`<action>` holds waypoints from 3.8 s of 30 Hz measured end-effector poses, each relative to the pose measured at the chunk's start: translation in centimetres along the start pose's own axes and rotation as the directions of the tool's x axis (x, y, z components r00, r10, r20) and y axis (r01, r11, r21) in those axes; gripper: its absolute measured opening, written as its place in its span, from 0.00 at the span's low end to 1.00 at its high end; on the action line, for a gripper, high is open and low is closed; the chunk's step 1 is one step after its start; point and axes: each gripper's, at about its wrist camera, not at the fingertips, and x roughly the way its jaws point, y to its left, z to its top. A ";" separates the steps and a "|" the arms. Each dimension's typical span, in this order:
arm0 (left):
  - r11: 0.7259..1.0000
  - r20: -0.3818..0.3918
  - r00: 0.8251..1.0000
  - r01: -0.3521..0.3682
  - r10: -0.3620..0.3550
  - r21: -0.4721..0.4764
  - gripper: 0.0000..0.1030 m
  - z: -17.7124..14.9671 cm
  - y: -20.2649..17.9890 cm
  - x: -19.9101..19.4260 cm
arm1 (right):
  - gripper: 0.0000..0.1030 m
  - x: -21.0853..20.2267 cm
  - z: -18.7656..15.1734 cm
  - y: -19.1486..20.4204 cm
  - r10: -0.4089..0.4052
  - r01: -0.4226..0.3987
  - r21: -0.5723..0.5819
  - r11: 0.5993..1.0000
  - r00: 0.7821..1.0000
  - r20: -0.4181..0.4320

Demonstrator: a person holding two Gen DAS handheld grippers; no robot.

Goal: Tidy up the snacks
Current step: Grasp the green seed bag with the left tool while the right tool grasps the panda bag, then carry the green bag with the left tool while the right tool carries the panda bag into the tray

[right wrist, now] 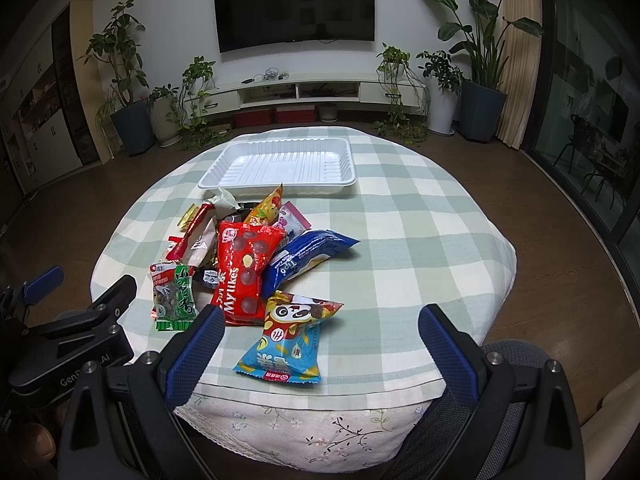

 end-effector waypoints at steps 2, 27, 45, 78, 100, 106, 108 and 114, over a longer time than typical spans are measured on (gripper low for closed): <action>1.000 0.000 1.000 -0.001 0.001 0.000 1.00 0.0 0.0 -0.1 | 0.96 0.0 0.0 0.0 0.000 0.000 0.000 1.000 1.000 0.000; 0.958 -0.162 0.944 0.283 -0.287 -0.047 1.00 -3.8 3.6 3.7 | 0.96 2.8 -0.8 -1.2 0.081 -0.081 0.037 0.996 0.997 -0.015; 0.979 -0.244 0.948 0.200 -0.203 -0.037 0.86 -1.3 -0.8 11.5 | 0.92 7.8 -1.0 -2.4 0.110 -0.098 0.083 0.992 0.982 -0.154; 0.874 -0.238 0.842 0.451 -0.484 -0.182 0.10 -3.3 4.6 11.2 | 0.86 9.3 -1.3 -1.3 0.135 -0.123 0.071 0.990 0.971 -0.198; 0.775 -0.228 0.741 0.594 -0.631 -0.214 0.10 -3.3 6.8 9.9 | 0.47 12.1 -1.8 -0.7 0.199 -0.187 0.071 0.980 0.945 -0.258; 0.767 -0.216 0.736 0.606 -0.641 -0.212 0.10 -2.5 6.8 9.7 | 0.36 11.7 -1.6 -1.7 0.227 -0.208 0.100 0.973 0.941 -0.250; 0.765 -0.207 0.737 0.608 -0.643 -0.213 0.10 -2.1 7.0 9.7 | 0.35 11.3 -1.5 -2.1 0.237 -0.215 0.112 0.970 0.941 -0.242; 0.752 -0.165 0.735 0.624 -0.657 -0.214 0.10 0.4 7.9 9.6 | 0.35 9.7 -0.5 -3.5 0.269 -0.240 0.155 0.958 0.940 -0.210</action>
